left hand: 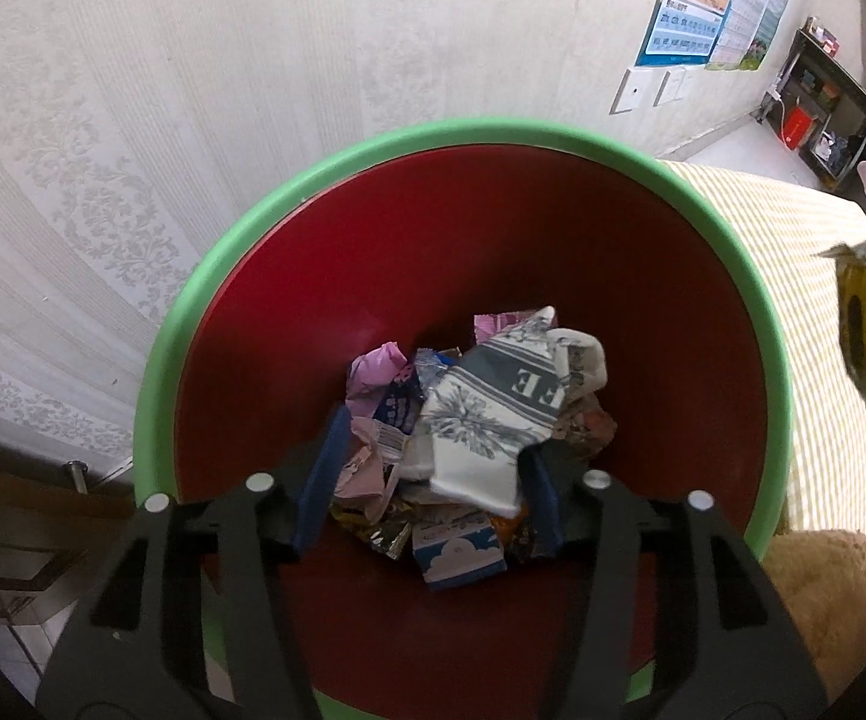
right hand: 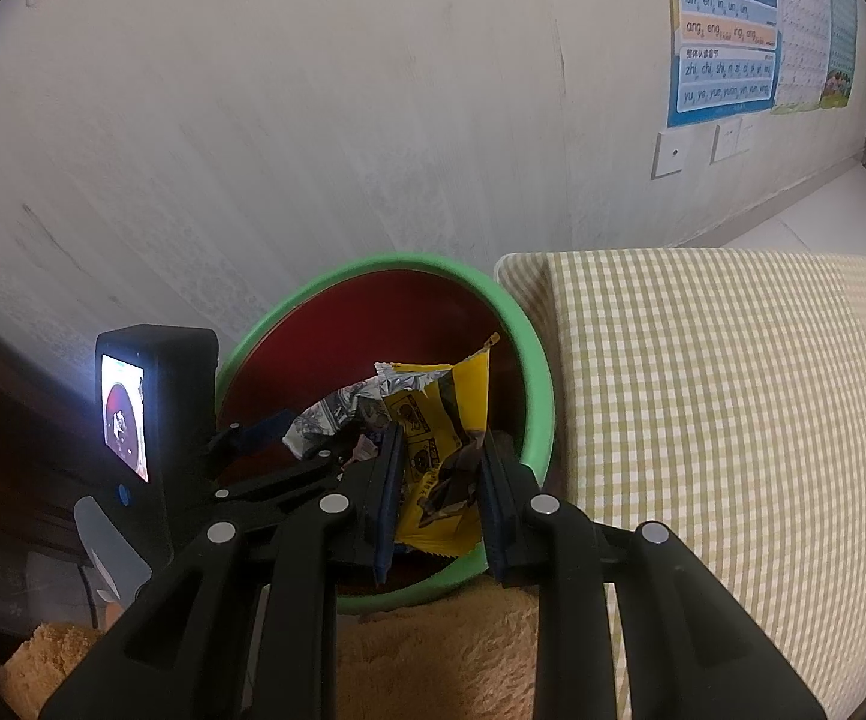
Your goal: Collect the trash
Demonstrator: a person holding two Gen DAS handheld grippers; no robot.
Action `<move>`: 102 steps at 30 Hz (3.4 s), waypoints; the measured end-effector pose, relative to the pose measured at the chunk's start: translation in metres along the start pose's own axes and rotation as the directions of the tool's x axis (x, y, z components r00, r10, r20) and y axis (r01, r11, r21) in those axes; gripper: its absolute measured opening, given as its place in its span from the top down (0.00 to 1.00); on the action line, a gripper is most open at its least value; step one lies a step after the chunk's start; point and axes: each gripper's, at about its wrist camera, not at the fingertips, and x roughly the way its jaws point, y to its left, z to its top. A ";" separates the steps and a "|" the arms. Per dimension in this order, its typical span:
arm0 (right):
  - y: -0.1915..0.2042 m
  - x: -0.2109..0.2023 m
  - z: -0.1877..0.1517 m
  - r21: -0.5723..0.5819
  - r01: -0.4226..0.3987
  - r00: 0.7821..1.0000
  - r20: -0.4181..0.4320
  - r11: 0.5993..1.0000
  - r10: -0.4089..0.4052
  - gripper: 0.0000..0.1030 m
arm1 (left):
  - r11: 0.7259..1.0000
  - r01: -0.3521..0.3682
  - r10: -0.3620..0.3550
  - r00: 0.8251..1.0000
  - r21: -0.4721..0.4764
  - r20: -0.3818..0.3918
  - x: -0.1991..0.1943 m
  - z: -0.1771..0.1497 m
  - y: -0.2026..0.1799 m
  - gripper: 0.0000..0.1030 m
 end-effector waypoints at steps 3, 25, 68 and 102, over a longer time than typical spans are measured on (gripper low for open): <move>-0.001 0.004 0.001 0.005 0.000 1.000 -0.002 1.000 0.000 0.77 | 1.000 -0.002 0.002 1.000 0.010 0.000 0.002 -0.001 -0.004 0.42; -0.002 0.003 0.005 0.035 -0.030 0.999 0.022 0.999 0.029 0.57 | 1.000 -0.020 0.020 1.000 0.001 0.022 -0.005 0.002 -0.005 0.20; -0.163 -0.313 -0.125 0.377 0.301 0.579 0.657 0.876 -0.482 0.06 | 0.981 0.098 -0.183 0.755 0.169 0.629 -0.266 0.001 -0.238 0.05; -0.158 -0.288 -0.114 0.351 0.324 0.650 0.592 0.878 -0.476 0.07 | 0.983 0.074 -0.161 0.780 0.166 0.605 -0.262 -0.010 -0.227 0.05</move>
